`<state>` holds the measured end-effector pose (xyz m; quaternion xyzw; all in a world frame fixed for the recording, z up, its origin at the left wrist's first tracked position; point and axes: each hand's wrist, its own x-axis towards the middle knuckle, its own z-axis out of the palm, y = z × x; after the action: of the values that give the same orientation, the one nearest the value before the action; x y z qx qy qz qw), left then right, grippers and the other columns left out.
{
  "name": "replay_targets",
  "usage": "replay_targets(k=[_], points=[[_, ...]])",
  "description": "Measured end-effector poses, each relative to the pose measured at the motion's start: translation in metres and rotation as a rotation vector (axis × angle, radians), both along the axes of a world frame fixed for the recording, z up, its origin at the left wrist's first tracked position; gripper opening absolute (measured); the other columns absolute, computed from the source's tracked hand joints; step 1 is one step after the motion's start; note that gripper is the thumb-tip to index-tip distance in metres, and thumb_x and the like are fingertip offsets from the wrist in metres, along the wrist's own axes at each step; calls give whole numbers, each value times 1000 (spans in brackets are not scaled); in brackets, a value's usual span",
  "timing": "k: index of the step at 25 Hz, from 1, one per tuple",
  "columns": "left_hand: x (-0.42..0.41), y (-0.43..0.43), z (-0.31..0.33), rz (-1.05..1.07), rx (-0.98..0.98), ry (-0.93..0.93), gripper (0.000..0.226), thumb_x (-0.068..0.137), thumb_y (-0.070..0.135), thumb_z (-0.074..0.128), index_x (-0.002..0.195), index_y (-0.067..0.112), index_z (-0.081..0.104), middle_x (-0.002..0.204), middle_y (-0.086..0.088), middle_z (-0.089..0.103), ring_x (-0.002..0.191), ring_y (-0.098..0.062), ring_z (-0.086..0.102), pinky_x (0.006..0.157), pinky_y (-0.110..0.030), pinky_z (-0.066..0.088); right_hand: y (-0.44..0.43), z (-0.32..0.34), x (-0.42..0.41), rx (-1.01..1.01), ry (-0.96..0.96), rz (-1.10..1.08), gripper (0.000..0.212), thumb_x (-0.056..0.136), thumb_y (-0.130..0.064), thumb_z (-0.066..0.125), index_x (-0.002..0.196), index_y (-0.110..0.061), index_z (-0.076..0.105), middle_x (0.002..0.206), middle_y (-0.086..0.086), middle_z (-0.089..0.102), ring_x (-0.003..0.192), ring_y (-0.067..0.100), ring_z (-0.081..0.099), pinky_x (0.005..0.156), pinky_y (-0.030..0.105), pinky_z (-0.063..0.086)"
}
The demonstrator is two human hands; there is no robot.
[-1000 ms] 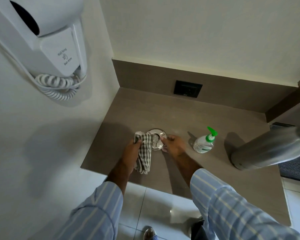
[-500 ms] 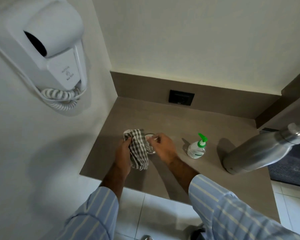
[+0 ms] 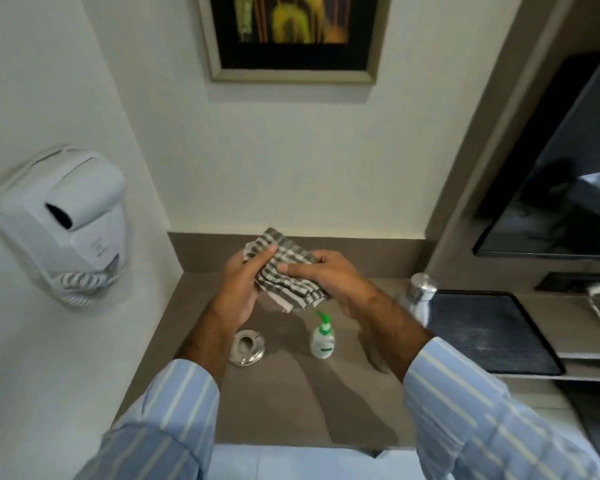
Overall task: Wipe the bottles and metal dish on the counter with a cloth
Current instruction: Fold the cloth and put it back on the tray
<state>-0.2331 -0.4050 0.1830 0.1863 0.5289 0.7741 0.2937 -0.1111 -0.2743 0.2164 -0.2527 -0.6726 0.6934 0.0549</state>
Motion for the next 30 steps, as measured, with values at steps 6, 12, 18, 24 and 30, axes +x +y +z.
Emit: replay_targets(k=[6, 12, 18, 24, 30], points=[[84, 135, 74, -45, 75, 102, 25, 82, 27, 82, 101, 13, 75, 102, -16, 80, 97, -34, 77, 83, -45, 63, 112, 61, 101, -13, -52, -147, 50, 61, -36, 97, 97, -7, 78, 89, 11, 82, 78, 24, 76, 83, 38, 63], [178, 263, 72, -284, -41, -37, 10, 88, 9, 69, 90, 19, 70, 84, -2, 80, 79, -20, 75, 71, -36, 60, 253, 66, 208, -69, 108, -494, 54, 69, -14, 93, 118, -1, 76, 113, 21, 79, 106, 36, 77, 96, 52, 61], [284, 379, -16, -274, -250, -33, 15, 97, 10, 64, 106, 22, 65, 106, -3, 77, 91, -18, 77, 79, -40, 65, 366, -38, 308, -517, 53, -626, 44, 85, -25, 83, 122, -4, 72, 118, 15, 77, 105, 28, 74, 85, 41, 64], [293, 419, -168, -195, -722, 100, 27, 91, 28, 75, 85, 2, 69, 57, 9, 69, 65, -18, 72, 57, -26, 51, 408, -183, 338, -324, -300, -606, 29, 89, -43, 78, 98, -15, 77, 101, 8, 80, 93, 20, 74, 71, 32, 63], [258, 444, -264, -375, -1099, 545, 42, 88, 44, 72, 68, 8, 66, 76, -20, 76, 75, -36, 75, 69, -41, 61, 444, -287, 316, 13, -492, -568, 48, 75, -41, 90, 86, 4, 77, 87, 14, 81, 80, 21, 80, 62, 27, 65]])
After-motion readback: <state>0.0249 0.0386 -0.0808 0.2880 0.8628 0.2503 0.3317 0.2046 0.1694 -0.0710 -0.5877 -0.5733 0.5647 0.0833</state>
